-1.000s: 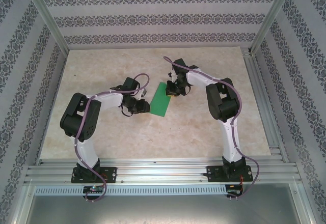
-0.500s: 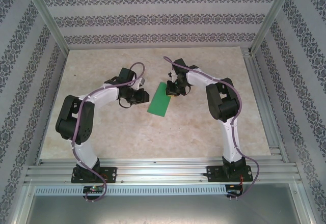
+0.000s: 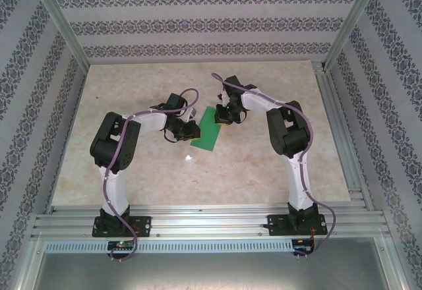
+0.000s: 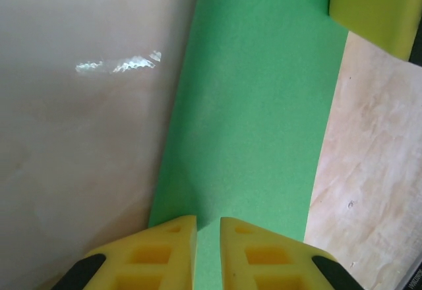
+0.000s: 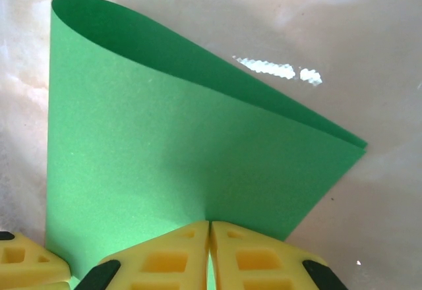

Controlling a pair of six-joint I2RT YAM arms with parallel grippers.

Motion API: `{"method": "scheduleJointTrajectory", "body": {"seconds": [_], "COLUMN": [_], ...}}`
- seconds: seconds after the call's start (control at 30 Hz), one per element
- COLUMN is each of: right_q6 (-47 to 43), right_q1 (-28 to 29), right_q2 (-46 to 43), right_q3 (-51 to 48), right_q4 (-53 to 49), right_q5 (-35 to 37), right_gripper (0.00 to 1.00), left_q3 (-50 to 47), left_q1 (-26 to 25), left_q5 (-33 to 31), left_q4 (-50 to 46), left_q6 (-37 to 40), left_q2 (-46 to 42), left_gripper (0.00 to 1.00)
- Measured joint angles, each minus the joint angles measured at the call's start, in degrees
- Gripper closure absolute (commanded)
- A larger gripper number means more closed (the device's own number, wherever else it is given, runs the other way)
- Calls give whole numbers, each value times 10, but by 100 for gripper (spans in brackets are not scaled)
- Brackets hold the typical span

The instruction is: Fold a paper plane with a square sheet of paper (fold left side to right side)

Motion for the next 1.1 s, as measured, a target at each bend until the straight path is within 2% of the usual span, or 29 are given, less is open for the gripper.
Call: {"method": "scheduleJointTrajectory", "body": {"seconds": [0.43, 0.57, 0.8, 1.1], "right_q6": [0, 3, 53, 114], "right_q1": [-2, -2, 15, 59], "right_q2": [-7, -34, -82, -58], "right_q3": [15, 14, -46, -67], "right_q4": [-20, -17, 73, 147], "right_q5": [19, 21, 5, -16], "right_gripper": [83, 89, 98, 100], "left_q3": [-6, -5, -4, -4], "left_q1": [-4, -10, -18, -23], "left_q5": [-16, -28, -51, -66], "left_q4": [7, 7, 6, 4], "left_q6": [0, 0, 0, 0], "left_q2": [0, 0, -3, -6], "left_gripper": [82, 82, 83, 83]}}
